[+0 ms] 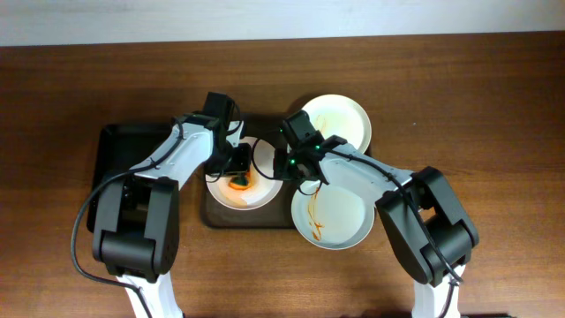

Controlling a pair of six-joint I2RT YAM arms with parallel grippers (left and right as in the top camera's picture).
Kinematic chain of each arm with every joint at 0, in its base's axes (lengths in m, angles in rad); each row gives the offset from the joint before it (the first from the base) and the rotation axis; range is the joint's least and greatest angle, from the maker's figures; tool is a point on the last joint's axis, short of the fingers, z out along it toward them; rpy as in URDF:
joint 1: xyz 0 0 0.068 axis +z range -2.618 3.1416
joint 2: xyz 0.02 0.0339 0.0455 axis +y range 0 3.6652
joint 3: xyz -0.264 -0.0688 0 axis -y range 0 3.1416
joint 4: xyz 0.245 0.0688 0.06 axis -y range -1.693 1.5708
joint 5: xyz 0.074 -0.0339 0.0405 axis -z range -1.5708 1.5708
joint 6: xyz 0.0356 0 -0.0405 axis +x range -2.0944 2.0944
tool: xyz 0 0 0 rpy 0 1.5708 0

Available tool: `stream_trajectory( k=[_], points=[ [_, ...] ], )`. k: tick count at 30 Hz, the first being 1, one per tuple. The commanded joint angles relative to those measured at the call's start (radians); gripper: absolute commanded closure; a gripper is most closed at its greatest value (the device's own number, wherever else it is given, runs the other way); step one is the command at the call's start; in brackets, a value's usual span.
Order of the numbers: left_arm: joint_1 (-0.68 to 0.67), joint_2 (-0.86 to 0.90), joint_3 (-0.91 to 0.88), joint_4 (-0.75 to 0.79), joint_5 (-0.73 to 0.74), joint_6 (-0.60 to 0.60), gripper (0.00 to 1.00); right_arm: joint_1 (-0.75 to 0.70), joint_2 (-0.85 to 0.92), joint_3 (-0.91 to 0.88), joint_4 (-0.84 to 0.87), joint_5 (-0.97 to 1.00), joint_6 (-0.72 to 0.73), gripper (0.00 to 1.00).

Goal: Clean dirty plates on tray and stack at the side
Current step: 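Pick up the green-orange sponge with the left gripper and bring it to the plate, then scrub the held plate with the sponge in the left gripper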

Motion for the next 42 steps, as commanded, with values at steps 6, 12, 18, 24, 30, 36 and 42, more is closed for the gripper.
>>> stream_trajectory(
  k=[6,12,18,24,30,36,42],
  points=[
    [0.011,0.026,-0.023,0.101,-0.330,-0.084,1.00,0.001,0.024,0.008,-0.014,-0.013,0.002,0.96],
    [0.011,0.026,-0.022,-0.202,0.273,0.305,1.00,0.001,0.024,0.008,-0.015,-0.014,0.002,0.96],
    [0.048,0.026,-0.022,0.002,0.155,0.139,1.00,0.001,0.024,0.008,-0.022,-0.014,0.002,0.96],
    [0.076,0.026,-0.021,0.087,-0.404,-0.031,1.00,0.001,0.024,0.008,-0.022,-0.013,0.002,0.96],
    [0.064,0.026,-0.021,-0.255,-0.153,0.211,1.00,0.001,0.024,0.008,-0.021,-0.013,0.002,0.96],
    [0.064,0.026,-0.025,-0.240,0.163,0.503,1.00,0.001,0.024,0.008,-0.022,-0.013,0.002,0.96],
    [0.063,0.026,-0.076,-0.131,-0.196,-0.105,1.00,0.001,0.024,0.008,-0.018,-0.013,0.002,0.96]
  ],
)
